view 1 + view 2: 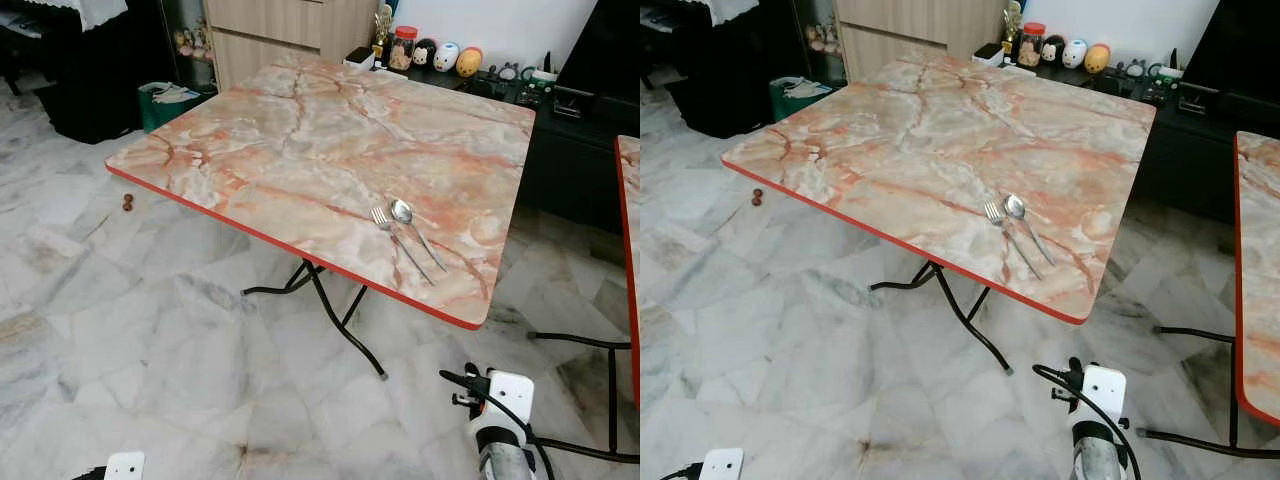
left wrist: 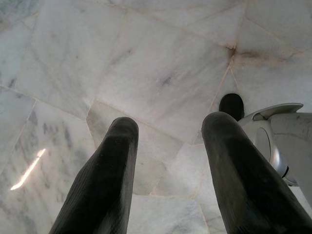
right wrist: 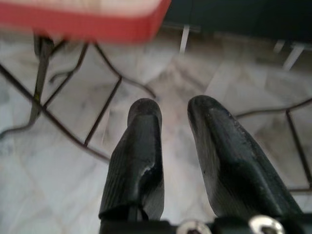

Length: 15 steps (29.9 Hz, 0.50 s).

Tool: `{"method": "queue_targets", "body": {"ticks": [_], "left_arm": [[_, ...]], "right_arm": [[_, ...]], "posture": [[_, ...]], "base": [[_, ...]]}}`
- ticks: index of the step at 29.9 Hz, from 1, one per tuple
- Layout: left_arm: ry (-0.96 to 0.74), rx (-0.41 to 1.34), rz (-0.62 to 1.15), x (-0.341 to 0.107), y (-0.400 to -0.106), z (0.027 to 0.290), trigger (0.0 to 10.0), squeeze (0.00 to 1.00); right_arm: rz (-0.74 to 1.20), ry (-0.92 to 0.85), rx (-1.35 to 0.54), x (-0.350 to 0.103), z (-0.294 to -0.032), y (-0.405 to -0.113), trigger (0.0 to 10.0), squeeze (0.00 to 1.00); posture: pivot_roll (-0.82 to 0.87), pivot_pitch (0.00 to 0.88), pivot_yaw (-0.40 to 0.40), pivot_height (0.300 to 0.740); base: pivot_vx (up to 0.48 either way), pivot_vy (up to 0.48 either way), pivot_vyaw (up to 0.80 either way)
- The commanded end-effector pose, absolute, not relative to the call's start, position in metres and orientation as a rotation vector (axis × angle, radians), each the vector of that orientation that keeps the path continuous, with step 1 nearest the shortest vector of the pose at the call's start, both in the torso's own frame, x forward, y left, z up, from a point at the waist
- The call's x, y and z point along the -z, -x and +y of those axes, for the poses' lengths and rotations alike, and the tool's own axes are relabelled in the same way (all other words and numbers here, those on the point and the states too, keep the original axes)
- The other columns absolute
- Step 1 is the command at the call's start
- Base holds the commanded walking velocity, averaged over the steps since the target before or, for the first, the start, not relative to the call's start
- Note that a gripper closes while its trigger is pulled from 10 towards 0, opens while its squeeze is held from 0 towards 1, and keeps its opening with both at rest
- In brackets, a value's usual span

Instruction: Setting the table

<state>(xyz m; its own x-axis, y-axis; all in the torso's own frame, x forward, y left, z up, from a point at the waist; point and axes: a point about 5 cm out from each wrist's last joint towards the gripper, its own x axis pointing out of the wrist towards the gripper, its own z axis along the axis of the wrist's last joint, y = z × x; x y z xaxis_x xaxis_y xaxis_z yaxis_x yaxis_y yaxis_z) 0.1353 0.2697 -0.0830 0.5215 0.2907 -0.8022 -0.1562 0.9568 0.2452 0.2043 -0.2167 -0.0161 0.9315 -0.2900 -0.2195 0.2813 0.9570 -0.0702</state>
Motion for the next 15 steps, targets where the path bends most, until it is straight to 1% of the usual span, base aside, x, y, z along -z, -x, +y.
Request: {"method": "queue_targets", "body": {"ticks": [1, 5, 7, 8, 11, 12, 13, 15], "left_arm": [[-0.154, -0.262, 1.007, 0.085, -0.131, 0.269, 10.0, 0.00], [-0.156, -0.264, 1.004, 0.084, -0.132, 0.270, 10.0, 0.00], [-0.156, -0.269, 0.998, 0.084, -0.133, 0.271, 10.0, 0.00], [-0.149, -0.274, 0.994, 0.083, -0.134, 0.272, 10.0, 0.00], [-0.142, -0.277, 0.991, 0.083, -0.134, 0.273, 10.0, 0.00], [-0.141, -0.276, 0.990, 0.083, -0.134, 0.273, 10.0, 0.00], [-0.134, -0.280, 0.986, 0.082, -0.135, 0.273, 10.0, 0.00], [-0.128, -0.284, 0.983, 0.082, -0.136, 0.274, 10.0, 0.00]], "right_arm": [[0.189, 0.068, 0.290, 0.008, -0.217, -0.205, 10.0, 0.00], [0.123, 0.109, 0.263, -0.009, -0.218, -0.209, 10.0, 0.00], [0.084, 0.109, 0.245, -0.021, -0.218, -0.219, 10.0, 0.00], [0.049, 0.106, 0.226, -0.031, -0.218, -0.233, 10.0, 0.00], [0.030, 0.106, 0.213, -0.038, -0.217, -0.240, 10.0, 0.00], [0.013, 0.105, 0.205, -0.044, -0.217, -0.248, 10.0, 0.00], [-0.028, 0.096, 0.180, -0.058, -0.213, -0.268, 10.0, 0.00], [-0.058, 0.089, 0.136, -0.069, -0.206, -0.284, 10.0, 0.00]], "posture": [[0.00, 0.000, -0.057, 0.740], [-0.01, 0.000, -0.056, 0.740], [-0.01, 0.000, -0.054, 0.740], [-0.01, 0.000, -0.054, 0.740], [-0.01, 0.000, -0.054, 0.740], [-0.01, 0.000, -0.053, 0.740], [-0.01, 0.000, -0.052, 0.740], [-0.01, 0.000, -0.050, 0.740]], "base": [[0.000, 0.000, 0.00], [0.000, 0.000, 0.00], [0.000, 0.000, 0.00], [0.000, 0.000, 0.00], [0.000, 0.000, 0.00], [0.000, 0.000, 0.00], [0.000, 0.000, 0.00], [0.000, 0.000, 0.00]]}}
